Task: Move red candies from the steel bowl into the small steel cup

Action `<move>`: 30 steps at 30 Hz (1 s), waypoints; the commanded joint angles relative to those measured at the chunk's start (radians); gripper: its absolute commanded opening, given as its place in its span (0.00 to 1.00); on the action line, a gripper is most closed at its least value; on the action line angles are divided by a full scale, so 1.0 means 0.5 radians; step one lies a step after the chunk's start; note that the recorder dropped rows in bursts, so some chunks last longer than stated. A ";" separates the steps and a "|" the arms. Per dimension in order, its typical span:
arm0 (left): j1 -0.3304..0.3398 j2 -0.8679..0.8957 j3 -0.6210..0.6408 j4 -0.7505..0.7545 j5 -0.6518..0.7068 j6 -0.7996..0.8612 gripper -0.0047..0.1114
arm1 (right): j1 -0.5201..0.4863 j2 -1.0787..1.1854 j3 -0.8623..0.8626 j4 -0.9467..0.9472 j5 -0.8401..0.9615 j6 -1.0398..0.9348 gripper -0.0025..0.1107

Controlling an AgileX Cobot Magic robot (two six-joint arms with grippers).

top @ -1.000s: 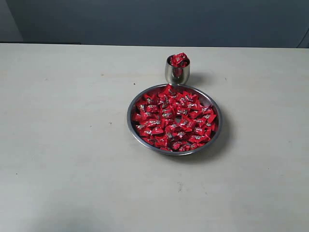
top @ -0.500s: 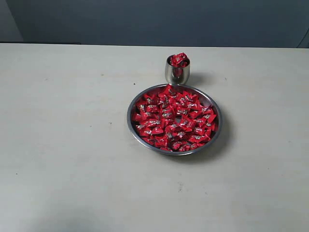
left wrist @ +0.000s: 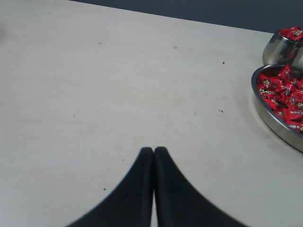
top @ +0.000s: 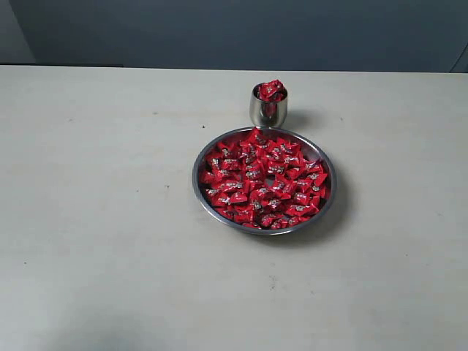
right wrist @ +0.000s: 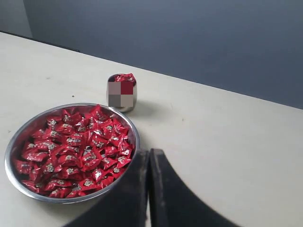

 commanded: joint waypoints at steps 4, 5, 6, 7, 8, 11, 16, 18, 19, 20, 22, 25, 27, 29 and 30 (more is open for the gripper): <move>0.007 -0.008 0.000 -0.001 -0.011 -0.003 0.04 | -0.009 -0.034 0.004 -0.015 -0.014 0.001 0.03; 0.007 -0.008 0.000 -0.001 -0.011 -0.003 0.04 | -0.014 -0.060 0.004 -0.015 -0.014 0.001 0.03; 0.007 -0.008 0.000 -0.001 -0.011 -0.003 0.04 | -0.051 -0.089 0.004 0.000 -0.019 0.001 0.03; 0.007 -0.008 0.000 -0.001 -0.011 -0.003 0.04 | -0.093 -0.124 0.004 -0.001 -0.024 0.001 0.03; 0.007 -0.008 0.000 -0.001 -0.011 -0.003 0.04 | -0.158 -0.163 0.004 -0.001 -0.029 0.001 0.03; 0.007 -0.008 0.000 -0.001 -0.011 -0.003 0.04 | -0.357 -0.290 0.004 -0.001 -0.029 0.001 0.03; 0.007 -0.008 0.000 -0.001 -0.011 -0.003 0.04 | -0.677 -0.472 0.004 -0.001 -0.029 0.001 0.03; 0.007 -0.008 0.000 -0.001 -0.011 -0.003 0.04 | -0.766 -0.498 0.004 -0.001 -0.029 0.001 0.03; 0.007 -0.008 0.000 -0.001 -0.011 -0.003 0.04 | -0.786 -0.503 0.004 -0.001 -0.029 0.001 0.03; 0.007 -0.008 0.000 -0.001 -0.011 -0.003 0.04 | -0.800 -0.503 0.004 -0.001 -0.029 0.001 0.03; 0.007 -0.008 0.000 -0.001 -0.011 -0.003 0.04 | -0.800 -0.503 0.004 -0.001 -0.029 0.001 0.03; 0.007 -0.008 0.000 -0.001 -0.011 -0.003 0.04 | -0.800 -0.503 0.004 -0.001 -0.029 0.001 0.03; 0.007 -0.008 0.000 -0.001 -0.011 -0.003 0.04 | -0.800 -0.503 0.004 -0.001 -0.029 0.001 0.03; 0.007 -0.008 0.000 -0.001 -0.011 -0.003 0.04 | -0.800 -0.503 0.004 -0.001 -0.029 0.001 0.03; 0.007 -0.008 0.000 -0.001 -0.011 -0.003 0.04 | -0.802 -0.503 0.004 0.017 -0.016 0.001 0.03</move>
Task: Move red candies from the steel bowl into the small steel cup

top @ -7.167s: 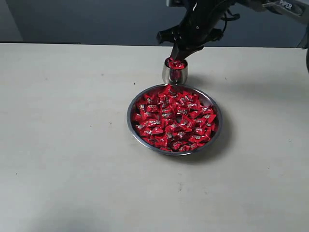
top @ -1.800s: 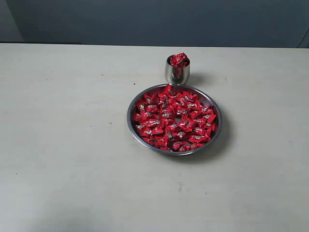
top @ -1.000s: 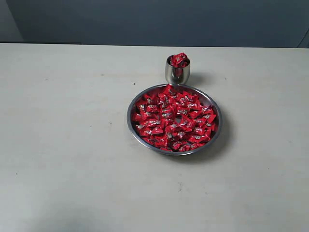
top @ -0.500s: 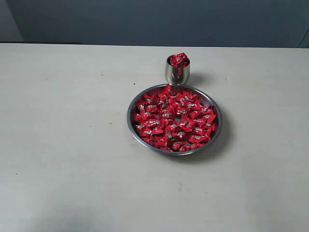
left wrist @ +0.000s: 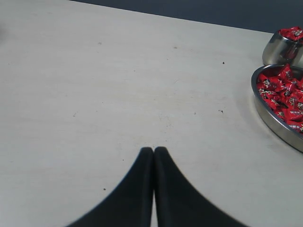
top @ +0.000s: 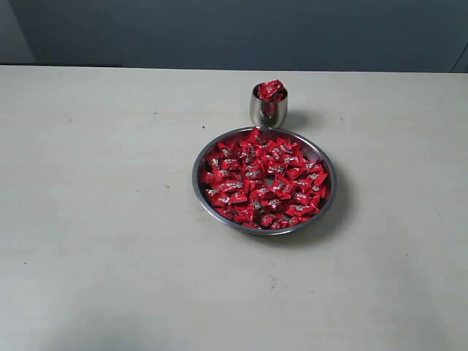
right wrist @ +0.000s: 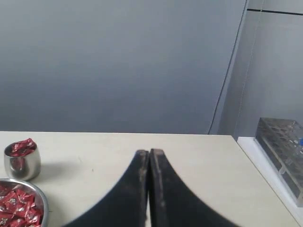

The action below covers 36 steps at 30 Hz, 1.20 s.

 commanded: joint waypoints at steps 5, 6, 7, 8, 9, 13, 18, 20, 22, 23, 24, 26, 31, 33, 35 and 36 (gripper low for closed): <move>0.007 -0.008 0.000 -0.001 -0.011 -0.003 0.04 | -0.011 -0.020 0.078 0.157 -0.168 0.004 0.03; 0.007 -0.008 0.000 -0.001 -0.011 -0.003 0.04 | -0.011 -0.035 0.133 0.137 -0.285 0.004 0.03; 0.007 -0.008 0.000 -0.001 -0.011 -0.003 0.04 | -0.011 -0.044 0.196 0.084 -0.393 0.004 0.03; 0.007 -0.008 0.000 -0.001 -0.011 -0.003 0.04 | -0.011 -0.061 0.249 0.029 -0.460 0.004 0.03; 0.007 -0.008 0.000 -0.001 -0.011 -0.003 0.04 | -0.011 -0.076 0.316 -0.024 -0.508 0.004 0.03; 0.007 -0.008 0.000 -0.001 -0.011 -0.003 0.04 | -0.011 -0.172 0.566 -0.029 -0.543 0.004 0.03; 0.007 -0.008 0.000 -0.001 -0.011 -0.003 0.04 | -0.011 -0.369 0.815 -0.025 -0.544 0.004 0.03; 0.007 -0.008 0.000 -0.001 -0.011 -0.003 0.04 | -0.013 -0.369 0.892 -0.025 -0.517 0.004 0.03; 0.007 -0.008 0.000 -0.001 -0.011 -0.003 0.04 | -0.016 -0.369 0.934 -0.020 -0.488 0.004 0.03; 0.007 -0.008 0.000 -0.001 -0.011 -0.003 0.04 | -0.016 -0.369 0.947 -0.020 -0.479 0.004 0.03; 0.007 -0.008 0.000 -0.001 -0.011 -0.003 0.04 | -0.016 -0.369 0.950 -0.020 -0.474 0.004 0.03; 0.007 -0.008 0.000 -0.001 -0.011 -0.003 0.04 | -0.016 -0.369 0.950 -0.020 -0.474 0.004 0.03; 0.007 -0.008 0.000 -0.001 -0.011 -0.003 0.04 | -0.016 -0.369 0.950 0.076 -0.432 0.004 0.03; 0.007 -0.008 0.000 -0.001 -0.011 -0.003 0.04 | -0.016 -0.369 0.950 0.118 -0.363 0.004 0.03; 0.007 -0.008 0.000 -0.001 -0.011 -0.003 0.04 | -0.016 -0.369 0.950 0.126 -0.358 0.004 0.03; 0.007 -0.008 0.000 -0.001 -0.011 -0.003 0.04 | -0.016 -0.369 0.950 0.139 -0.358 0.004 0.03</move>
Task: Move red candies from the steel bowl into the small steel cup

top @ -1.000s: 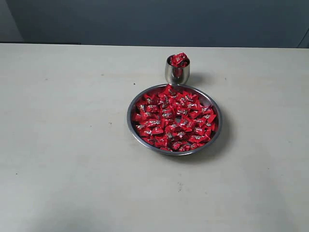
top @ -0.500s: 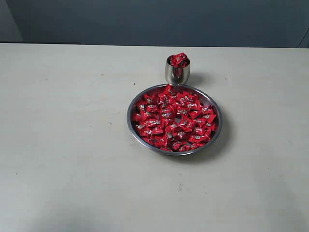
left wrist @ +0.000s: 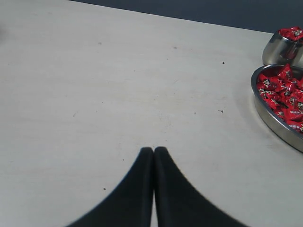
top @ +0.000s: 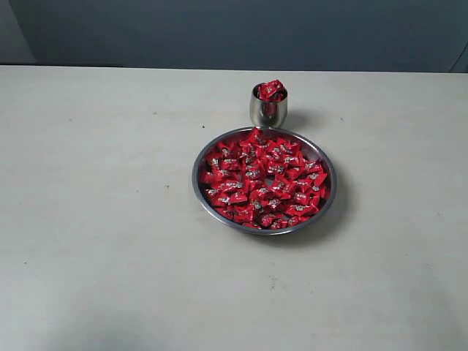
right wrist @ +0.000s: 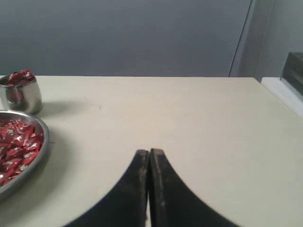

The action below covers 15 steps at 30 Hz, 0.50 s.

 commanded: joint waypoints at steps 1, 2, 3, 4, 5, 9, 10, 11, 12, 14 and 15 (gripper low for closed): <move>0.007 -0.008 0.000 -0.001 -0.011 -0.003 0.04 | -0.012 -0.013 0.004 0.047 0.026 0.004 0.03; 0.007 -0.008 0.000 -0.001 -0.011 -0.003 0.04 | -0.012 -0.013 0.004 0.051 0.026 0.004 0.03; 0.007 -0.008 0.000 -0.001 -0.011 -0.003 0.04 | -0.012 -0.013 0.004 0.057 0.022 0.004 0.03; 0.007 -0.008 0.000 -0.001 -0.011 -0.003 0.04 | -0.012 -0.013 0.004 0.080 0.022 0.004 0.03; 0.007 -0.008 0.000 -0.001 -0.011 -0.003 0.04 | -0.012 -0.013 0.004 0.085 0.022 0.004 0.03; 0.007 -0.008 0.000 -0.001 -0.011 -0.003 0.04 | -0.012 -0.013 0.004 0.151 0.034 0.004 0.03; 0.007 -0.008 0.000 -0.001 -0.011 -0.003 0.04 | -0.012 -0.013 0.004 0.151 0.034 0.004 0.03; 0.007 -0.008 0.000 -0.001 -0.011 -0.003 0.04 | -0.012 -0.013 0.004 0.151 0.034 0.004 0.03; 0.007 -0.008 0.000 -0.001 -0.011 -0.003 0.04 | -0.012 -0.013 0.004 0.151 0.034 0.004 0.03; 0.007 -0.008 0.000 -0.001 -0.011 -0.003 0.04 | -0.012 -0.013 0.004 0.151 0.034 0.004 0.03; 0.007 -0.008 0.000 -0.001 -0.011 -0.003 0.04 | -0.012 -0.013 0.004 0.151 0.034 0.004 0.03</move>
